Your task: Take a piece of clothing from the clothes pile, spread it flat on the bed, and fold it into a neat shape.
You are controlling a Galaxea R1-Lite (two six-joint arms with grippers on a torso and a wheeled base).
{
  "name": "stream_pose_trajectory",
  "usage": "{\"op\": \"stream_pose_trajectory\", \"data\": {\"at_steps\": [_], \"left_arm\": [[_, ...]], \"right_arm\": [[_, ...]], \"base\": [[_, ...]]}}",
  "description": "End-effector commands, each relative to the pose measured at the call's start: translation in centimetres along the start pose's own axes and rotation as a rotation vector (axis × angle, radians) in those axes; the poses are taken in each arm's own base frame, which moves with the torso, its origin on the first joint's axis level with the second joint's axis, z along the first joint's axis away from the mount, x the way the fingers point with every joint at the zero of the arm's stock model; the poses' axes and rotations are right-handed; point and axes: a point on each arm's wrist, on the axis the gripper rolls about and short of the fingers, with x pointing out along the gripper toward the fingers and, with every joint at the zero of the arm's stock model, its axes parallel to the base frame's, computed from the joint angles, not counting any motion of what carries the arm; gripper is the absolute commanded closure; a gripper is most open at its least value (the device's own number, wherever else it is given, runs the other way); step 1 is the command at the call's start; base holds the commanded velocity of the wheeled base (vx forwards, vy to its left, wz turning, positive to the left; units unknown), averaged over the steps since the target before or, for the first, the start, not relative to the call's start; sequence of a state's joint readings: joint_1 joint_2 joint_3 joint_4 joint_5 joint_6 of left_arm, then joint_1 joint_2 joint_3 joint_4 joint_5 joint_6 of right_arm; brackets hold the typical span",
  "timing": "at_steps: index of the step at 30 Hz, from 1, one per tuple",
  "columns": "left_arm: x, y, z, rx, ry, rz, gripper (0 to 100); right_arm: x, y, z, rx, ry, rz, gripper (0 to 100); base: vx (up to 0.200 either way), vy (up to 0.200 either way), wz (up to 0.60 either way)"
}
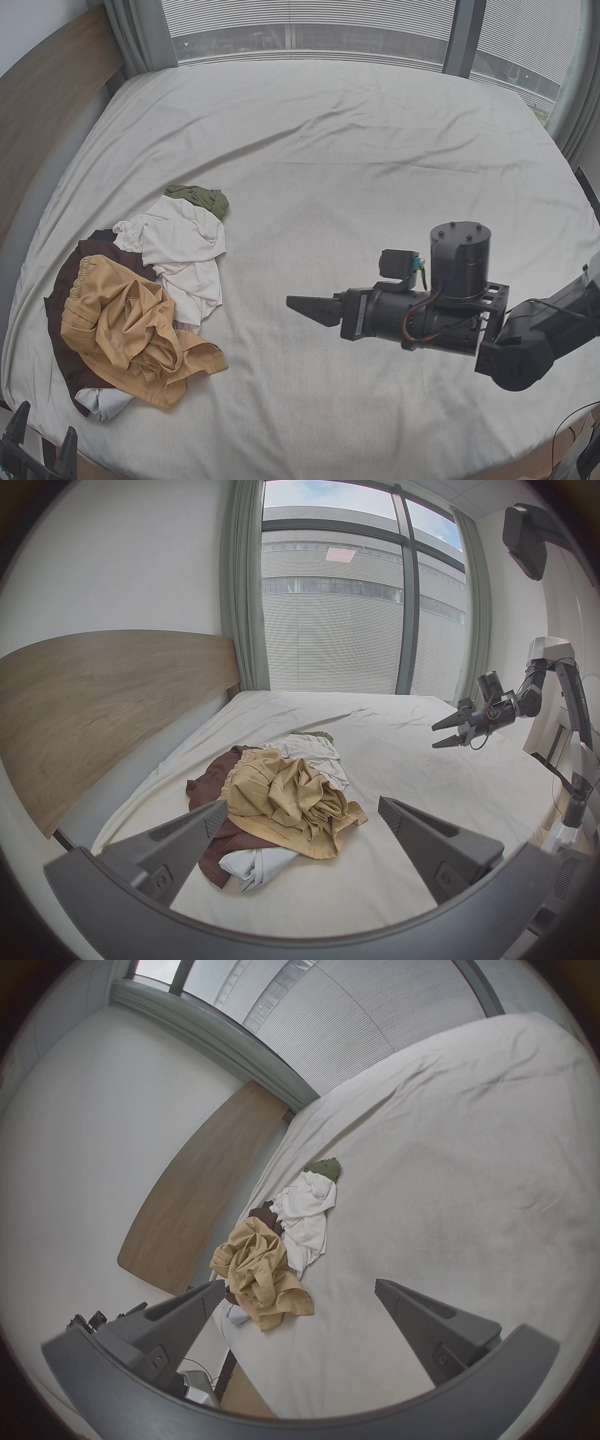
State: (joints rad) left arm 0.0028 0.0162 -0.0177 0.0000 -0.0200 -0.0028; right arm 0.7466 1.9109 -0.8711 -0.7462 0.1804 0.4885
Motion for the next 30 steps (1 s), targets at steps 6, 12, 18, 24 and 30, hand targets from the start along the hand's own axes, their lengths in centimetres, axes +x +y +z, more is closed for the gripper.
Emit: {"op": "stream_pose_trajectory", "data": {"at_steps": [6,12,18,24,30], "left_arm": [[0.0,0.0,-0.5,0.001,0.001,-0.001,0],[0.0,0.0,-0.5,0.001,0.001,-0.001,0],[0.0,0.0,-0.5,0.001,0.001,-0.001,0],[0.0,0.0,-0.5,0.000,0.001,-0.001,0],[0.0,0.0,-0.5,0.000,0.001,-0.001,0]], "right_arm": [[5.2,-0.6,-3.7,0.016,0.108,-0.007,0],[7.4,-0.6,-5.3,0.010,0.142,-0.004,0],[9.6,-0.7,-7.0,0.004,0.178,0.000,0],[11.9,-0.8,-8.5,-0.009,0.180,-0.024,0],[13.6,-1.1,-9.6,-0.012,0.187,-0.021,0]], "base": [[0.000,0.000,0.00],[0.000,0.000,0.00],[0.000,0.000,0.00],[0.000,0.000,0.00],[0.000,0.000,0.00]]}}
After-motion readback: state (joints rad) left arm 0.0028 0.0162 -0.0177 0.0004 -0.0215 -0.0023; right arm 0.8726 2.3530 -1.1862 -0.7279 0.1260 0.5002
